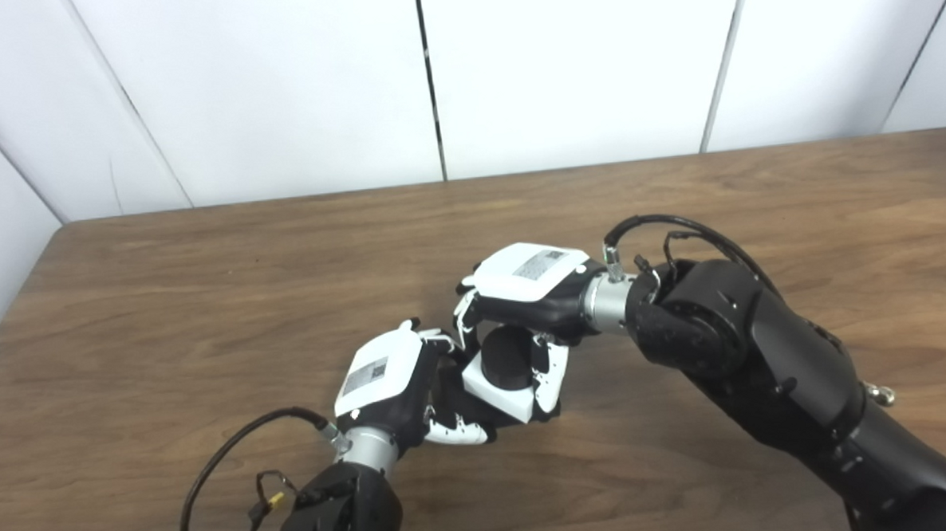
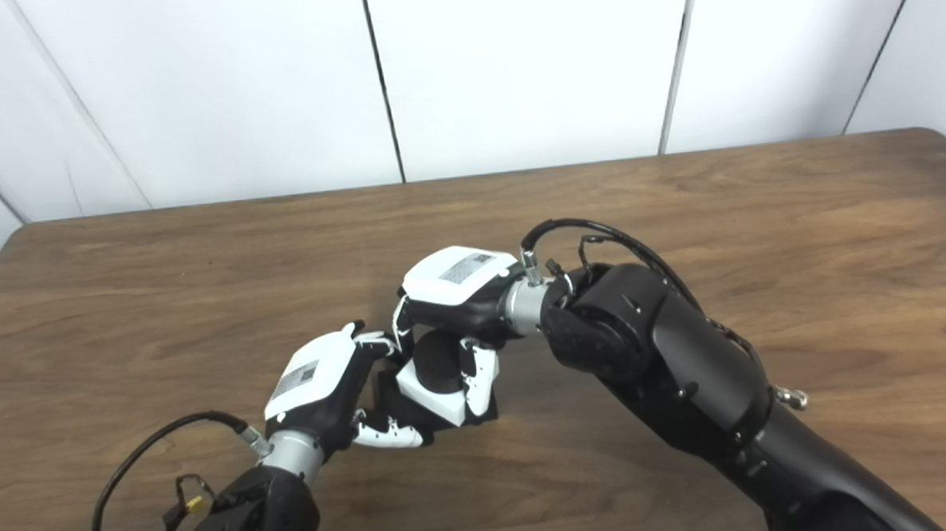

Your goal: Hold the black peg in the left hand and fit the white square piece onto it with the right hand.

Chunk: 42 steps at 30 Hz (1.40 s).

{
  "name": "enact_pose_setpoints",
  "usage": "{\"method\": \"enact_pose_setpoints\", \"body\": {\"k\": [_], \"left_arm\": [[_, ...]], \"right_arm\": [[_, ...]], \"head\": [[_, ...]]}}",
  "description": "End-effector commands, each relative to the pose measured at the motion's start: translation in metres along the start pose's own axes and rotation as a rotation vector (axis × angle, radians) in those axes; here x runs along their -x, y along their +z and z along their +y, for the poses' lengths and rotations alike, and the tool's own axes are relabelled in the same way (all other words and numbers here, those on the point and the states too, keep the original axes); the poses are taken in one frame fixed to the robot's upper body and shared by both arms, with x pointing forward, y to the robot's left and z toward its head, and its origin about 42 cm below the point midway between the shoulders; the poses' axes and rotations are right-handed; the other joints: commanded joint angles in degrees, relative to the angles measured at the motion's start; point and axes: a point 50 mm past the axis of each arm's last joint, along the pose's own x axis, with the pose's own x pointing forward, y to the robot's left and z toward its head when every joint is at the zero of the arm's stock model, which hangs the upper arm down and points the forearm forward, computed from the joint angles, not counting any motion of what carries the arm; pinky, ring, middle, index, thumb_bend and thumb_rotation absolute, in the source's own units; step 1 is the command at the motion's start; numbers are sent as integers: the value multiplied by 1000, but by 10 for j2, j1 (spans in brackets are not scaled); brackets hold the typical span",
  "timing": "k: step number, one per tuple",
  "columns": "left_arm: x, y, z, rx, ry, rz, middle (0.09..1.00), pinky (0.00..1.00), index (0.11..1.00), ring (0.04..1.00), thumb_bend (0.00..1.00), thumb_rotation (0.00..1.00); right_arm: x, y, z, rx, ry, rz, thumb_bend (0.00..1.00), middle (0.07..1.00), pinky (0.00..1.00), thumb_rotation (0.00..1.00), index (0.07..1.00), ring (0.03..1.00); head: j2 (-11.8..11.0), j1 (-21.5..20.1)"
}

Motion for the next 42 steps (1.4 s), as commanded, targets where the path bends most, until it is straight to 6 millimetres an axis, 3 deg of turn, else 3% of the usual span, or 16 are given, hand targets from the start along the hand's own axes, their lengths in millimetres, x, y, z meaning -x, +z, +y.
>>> {"method": "enact_pose_setpoints", "body": {"k": [1,12,26,42], "left_arm": [[1,-5,-6,-14,-44,22,882,1000,485,1000,512,60],[1,-4,-6,-18,-44,26,880,1000,485,1000,512,60],[0,-4,-6,-23,-42,26,874,1000,485,1000,513,62],[-4,-4,-3,-101,-83,15,866,1000,497,1000,517,90]], "right_arm": [[1,1,-14,39,-31,-17,939,854,1000,283,735,958],[4,-1,-19,32,-23,-6,1000,856,1000,361,736,964],[9,-3,-35,7,-55,-7,1000,854,1000,306,741,970],[14,-12,-46,56,-41,42,1000,853,1000,365,727,963]], "head": [[1,0],[1,0],[2,-1],[1,-6]]}}
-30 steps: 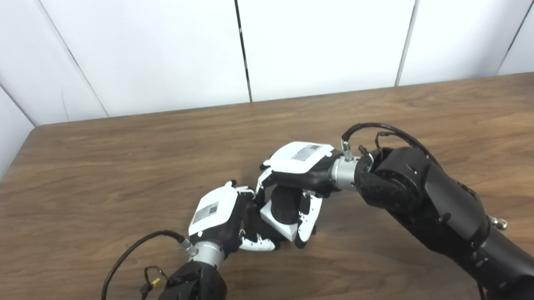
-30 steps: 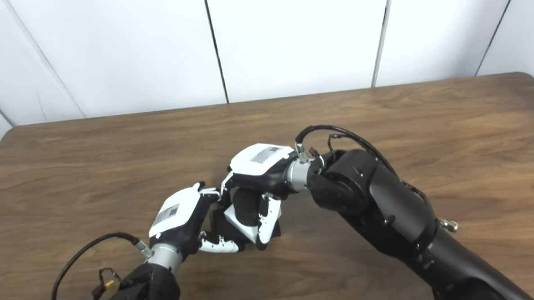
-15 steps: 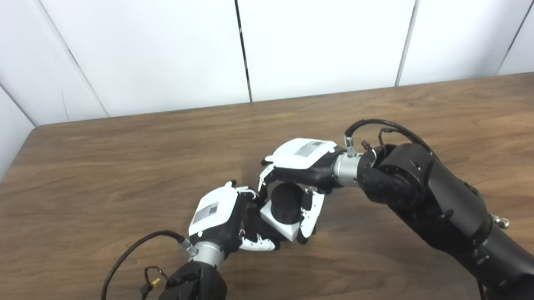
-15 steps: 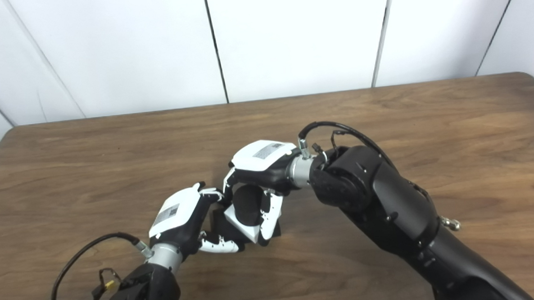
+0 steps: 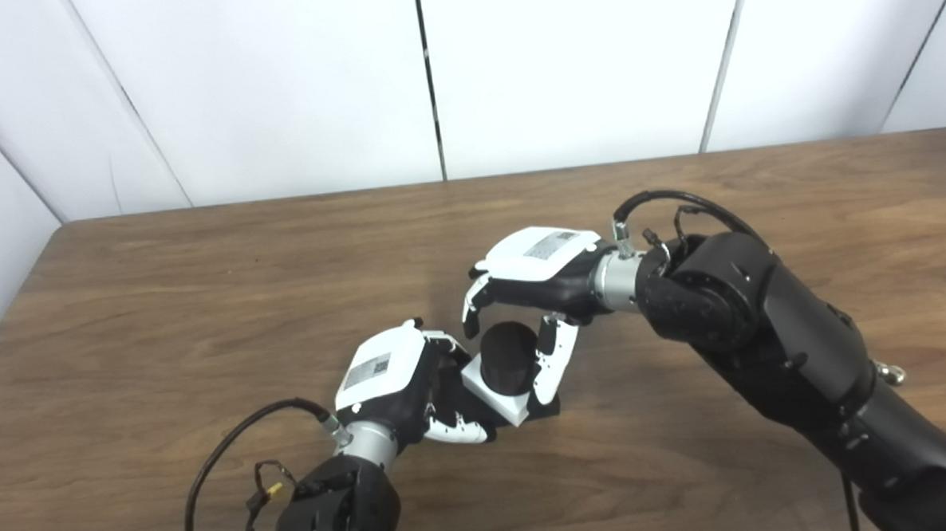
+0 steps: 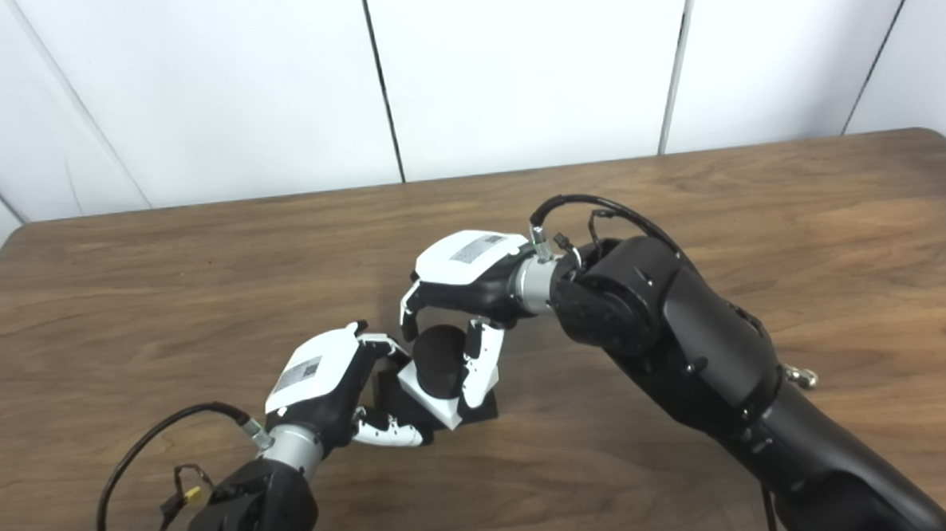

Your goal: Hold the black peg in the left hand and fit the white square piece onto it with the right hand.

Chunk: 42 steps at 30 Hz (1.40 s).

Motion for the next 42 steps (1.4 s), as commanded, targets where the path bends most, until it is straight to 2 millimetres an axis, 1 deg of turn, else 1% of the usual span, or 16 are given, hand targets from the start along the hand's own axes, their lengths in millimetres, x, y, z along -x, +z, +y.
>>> {"method": "enact_pose_setpoints", "body": {"k": [1,2,4,8,10,14,17,20,22,28,32,36,42], "left_arm": [[-1,-5,-8,-45,-60,24,869,1000,581,1000,695,230],[-1,-5,-8,-44,-63,23,870,1000,609,1000,756,278],[-1,-5,-8,-41,-68,21,873,1000,649,1000,815,312],[-1,-5,-6,-57,-95,16,883,1000,690,1000,827,317],[-1,-5,-5,-71,-112,16,896,1000,745,1000,833,327],[-2,-5,-3,-85,-142,20,909,1000,789,1000,847,338],[-2,-4,0,-71,-182,32,929,1000,823,1000,883,342],[-2,-3,3,-55,-205,33,946,1000,850,1000,964,346],[-1,-2,5,-55,-208,34,950,1000,861,1000,992,353],[1,1,10,-60,-204,30,968,1000,945,1000,1000,337],[2,3,11,-92,-205,31,992,1000,995,1000,1000,362],[3,3,12,-105,-189,26,1000,1000,1000,1000,1000,382],[7,3,11,-109,-122,18,1000,1000,1000,1000,1000,402]], "right_arm": [[9,0,-28,53,-74,-1,1000,854,1000,363,727,963],[9,-1,-29,54,-73,1,1000,854,1000,362,727,964],[10,-2,-29,50,-77,0,1000,854,1000,356,728,965],[11,-3,-31,49,-83,-2,1000,852,1000,351,729,968],[11,-4,-32,51,-84,-2,1000,851,1000,353,728,969],[12,-5,-34,45,-87,-3,1000,851,1000,351,730,974],[13,-5,-36,35,-86,-2,1000,853,1000,345,731,977],[13,-5,-37,34,-92,-4,1000,851,1000,338,730,975],[13,-6,-38,33,-96,-5,1000,850,1000,337,732,973],[13,-6,-40,38,-102,-2,1000,848,1000,332,734,969],[14,-6,-40,32,-107,-1,1000,850,1000,329,732,972],[14,-7,-41,26,-109,-1,1000,850,1000,327,729,976],[15,-8,-40,27,-104,4,1000,854,1000,331,726,980]], "head": [[1,0],[0,0],[1,1],[0,1],[1,2],[2,2],[1,3],[2,2],[2,2],[4,4],[4,4],[4,4],[2,9]]}}
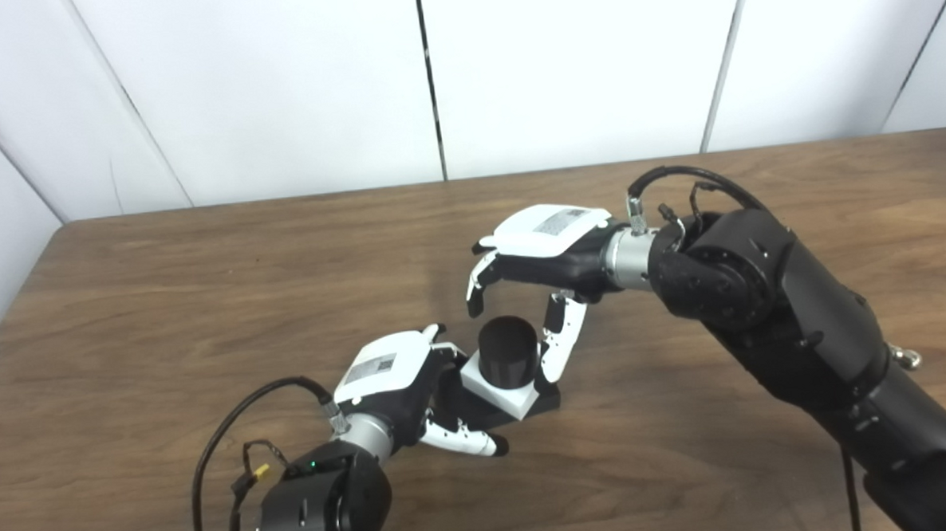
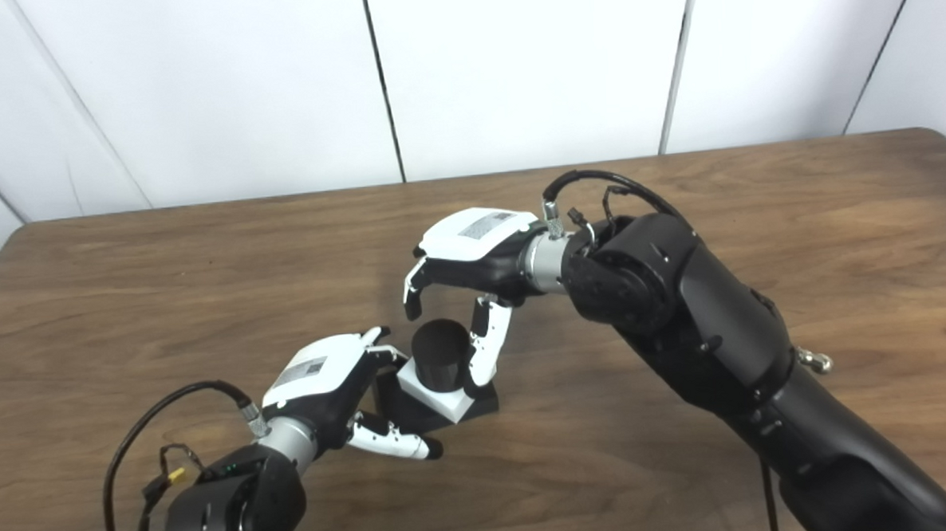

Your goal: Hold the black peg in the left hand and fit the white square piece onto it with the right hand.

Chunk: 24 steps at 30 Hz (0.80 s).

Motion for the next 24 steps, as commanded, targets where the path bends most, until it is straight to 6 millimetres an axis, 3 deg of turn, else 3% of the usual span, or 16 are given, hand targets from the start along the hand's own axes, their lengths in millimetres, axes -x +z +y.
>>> {"method": "enact_pose_setpoints", "body": {"k": [1,5,14,24], "left_arm": [[1,0,-2,-17,5,3,1000,1000,1000,1000,1000,402],[3,1,3,5,62,-9,991,1000,1000,1000,1000,386],[3,0,35,37,162,2,934,1000,893,999,1000,390],[11,0,54,64,203,-4,944,1000,923,1000,1000,381]], "right_arm": [[8,0,-25,43,-73,4,1000,854,1000,333,726,980],[7,-1,-24,43,-74,8,1000,854,1000,337,727,979],[9,-4,-21,44,-72,14,1000,855,1000,320,733,974],[12,-7,-20,46,-69,17,1000,859,1000,317,744,978]], "head": [[0,1],[-3,6],[-5,13],[-6,17]]}}
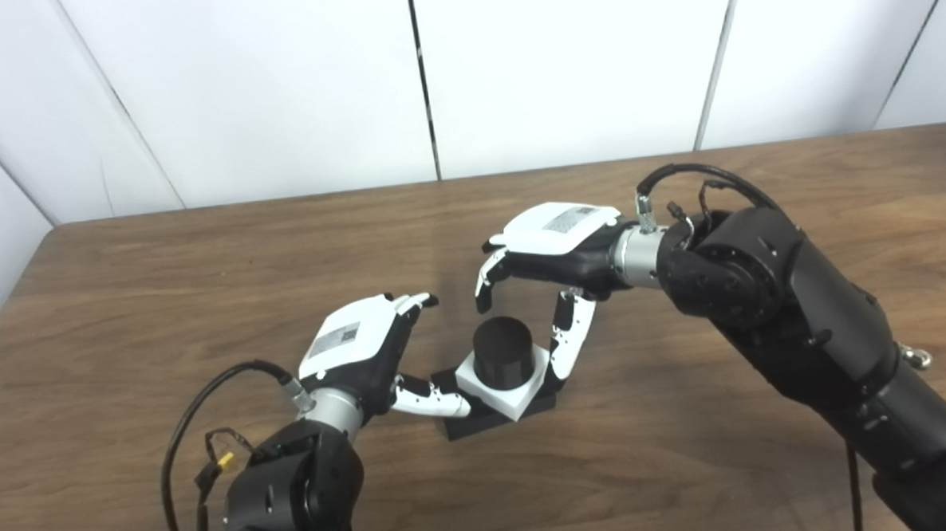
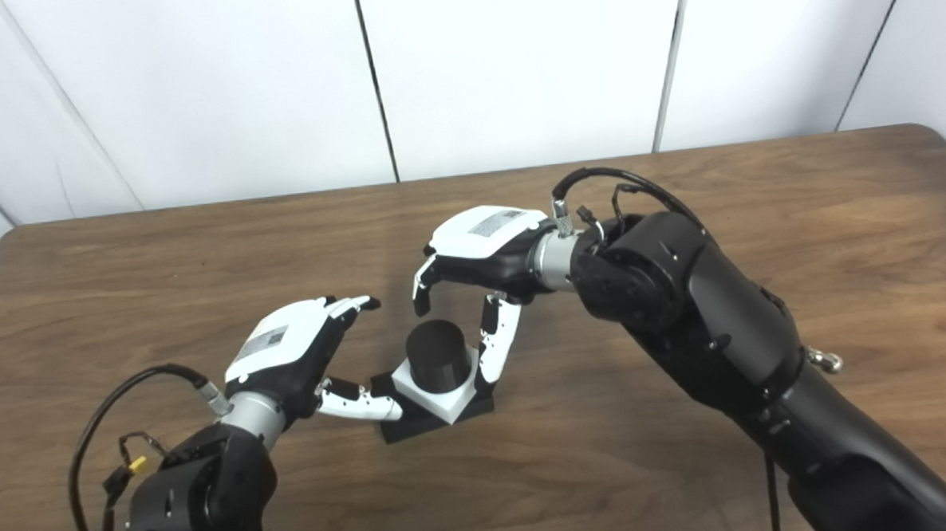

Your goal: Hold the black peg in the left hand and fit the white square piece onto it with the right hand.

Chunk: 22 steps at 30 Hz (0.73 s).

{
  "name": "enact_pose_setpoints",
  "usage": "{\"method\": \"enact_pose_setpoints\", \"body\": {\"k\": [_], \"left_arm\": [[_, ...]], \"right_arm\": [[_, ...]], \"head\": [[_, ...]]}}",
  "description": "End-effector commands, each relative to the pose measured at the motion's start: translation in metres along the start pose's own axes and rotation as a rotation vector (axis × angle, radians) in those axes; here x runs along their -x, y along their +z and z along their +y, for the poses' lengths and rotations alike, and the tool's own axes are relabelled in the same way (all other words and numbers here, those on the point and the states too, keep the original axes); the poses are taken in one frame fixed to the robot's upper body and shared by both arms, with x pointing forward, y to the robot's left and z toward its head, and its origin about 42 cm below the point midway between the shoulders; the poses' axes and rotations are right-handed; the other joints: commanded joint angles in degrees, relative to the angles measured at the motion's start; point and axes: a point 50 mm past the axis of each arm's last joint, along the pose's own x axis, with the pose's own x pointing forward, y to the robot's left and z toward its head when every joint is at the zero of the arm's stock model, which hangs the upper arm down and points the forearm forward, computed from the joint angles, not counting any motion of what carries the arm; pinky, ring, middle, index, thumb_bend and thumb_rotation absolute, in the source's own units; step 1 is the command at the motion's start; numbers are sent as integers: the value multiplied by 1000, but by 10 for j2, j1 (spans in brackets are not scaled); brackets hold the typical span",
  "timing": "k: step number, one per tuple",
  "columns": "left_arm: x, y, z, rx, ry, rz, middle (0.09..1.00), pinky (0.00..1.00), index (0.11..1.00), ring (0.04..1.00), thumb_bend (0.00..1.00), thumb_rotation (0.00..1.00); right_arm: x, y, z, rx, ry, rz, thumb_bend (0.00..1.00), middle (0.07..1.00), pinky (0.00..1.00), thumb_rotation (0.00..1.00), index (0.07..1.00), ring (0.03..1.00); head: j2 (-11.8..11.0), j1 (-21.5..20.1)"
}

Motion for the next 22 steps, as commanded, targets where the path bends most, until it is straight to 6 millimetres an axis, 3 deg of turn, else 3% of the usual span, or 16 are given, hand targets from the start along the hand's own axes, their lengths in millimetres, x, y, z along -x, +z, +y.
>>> {"method": "enact_pose_setpoints", "body": {"k": [1,10,17,22], "left_arm": [[6,9,20,-7,86,-32,944,1000,924,1000,1000,385],[15,12,31,-30,48,-43,966,1000,942,1000,1000,428],[28,-5,61,17,-17,-29,991,1000,984,1000,1000,435],[31,-15,67,-4,-56,-21,998,1000,973,1000,1000,470]], "right_arm": [[8,-1,-21,41,-72,1,1000,859,1000,315,743,978],[16,-7,-28,18,-69,14,1000,867,1000,331,752,974],[33,-20,-42,-1,-97,47,1000,868,1000,358,778,958],[47,-30,-45,9,-92,98,1000,886,1000,374,812,974]], "head": [[0,0],[1,2],[0,-1],[-1,0]]}}
